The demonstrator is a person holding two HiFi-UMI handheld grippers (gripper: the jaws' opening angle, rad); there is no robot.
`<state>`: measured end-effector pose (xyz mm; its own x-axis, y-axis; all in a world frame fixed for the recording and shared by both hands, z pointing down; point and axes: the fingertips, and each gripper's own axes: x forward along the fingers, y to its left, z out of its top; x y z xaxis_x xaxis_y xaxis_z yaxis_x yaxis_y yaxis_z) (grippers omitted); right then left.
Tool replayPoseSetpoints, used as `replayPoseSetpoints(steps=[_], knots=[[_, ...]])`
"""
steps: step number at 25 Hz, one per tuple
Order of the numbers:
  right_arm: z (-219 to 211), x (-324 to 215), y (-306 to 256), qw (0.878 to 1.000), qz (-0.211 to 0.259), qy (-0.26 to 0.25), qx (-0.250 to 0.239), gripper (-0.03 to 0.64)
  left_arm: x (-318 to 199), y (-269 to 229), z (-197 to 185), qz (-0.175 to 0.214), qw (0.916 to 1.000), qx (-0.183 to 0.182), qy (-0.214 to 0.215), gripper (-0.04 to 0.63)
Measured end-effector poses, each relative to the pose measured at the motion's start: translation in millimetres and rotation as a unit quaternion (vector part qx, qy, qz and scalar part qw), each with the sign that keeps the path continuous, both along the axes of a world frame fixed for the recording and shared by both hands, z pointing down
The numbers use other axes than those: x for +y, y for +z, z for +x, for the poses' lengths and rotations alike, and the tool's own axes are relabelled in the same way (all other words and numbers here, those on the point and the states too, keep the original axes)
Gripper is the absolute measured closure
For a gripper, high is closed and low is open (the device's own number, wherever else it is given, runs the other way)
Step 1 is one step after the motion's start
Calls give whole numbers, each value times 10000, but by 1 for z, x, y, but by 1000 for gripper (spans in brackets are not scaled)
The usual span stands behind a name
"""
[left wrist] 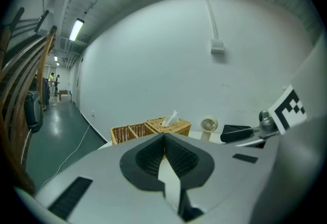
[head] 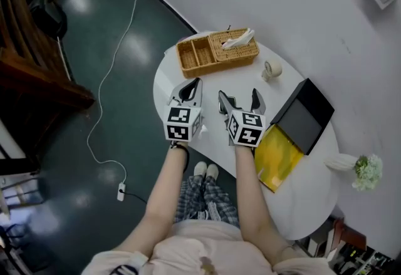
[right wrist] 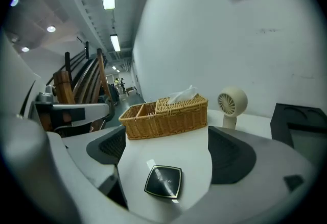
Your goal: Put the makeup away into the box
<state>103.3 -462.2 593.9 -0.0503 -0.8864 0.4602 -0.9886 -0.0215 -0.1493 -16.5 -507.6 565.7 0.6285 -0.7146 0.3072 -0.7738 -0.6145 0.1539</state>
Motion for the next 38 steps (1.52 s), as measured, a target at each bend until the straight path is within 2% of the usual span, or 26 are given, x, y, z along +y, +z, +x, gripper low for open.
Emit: replayPoseSetpoints(steps=[11, 17, 20, 25, 29, 38], knots=[[-24, 11, 99, 9896, -1417, 157, 190, 132, 24, 71, -15, -854, 9963, -27, -116, 568], [-25, 15, 121, 9832, -1815, 90, 181, 153, 33, 82, -12, -935, 9956, -38, -31, 568], [-23, 18, 125, 9800, -1960, 59, 328, 192, 33, 79, -10, -915, 9958, -42, 13, 568], [-22, 19, 124, 9791, -1975, -35, 476, 276, 33, 75, -8, -858, 9963, -27, 28, 568], [-24, 20, 117, 9814, -1876, -19, 396, 279, 36, 71, -8, -857, 9963, -29, 53, 568], [-5, 22, 34, 9937, -1009, 341, 345, 279, 43, 30, 10, -586, 9979, 66, 261, 569]])
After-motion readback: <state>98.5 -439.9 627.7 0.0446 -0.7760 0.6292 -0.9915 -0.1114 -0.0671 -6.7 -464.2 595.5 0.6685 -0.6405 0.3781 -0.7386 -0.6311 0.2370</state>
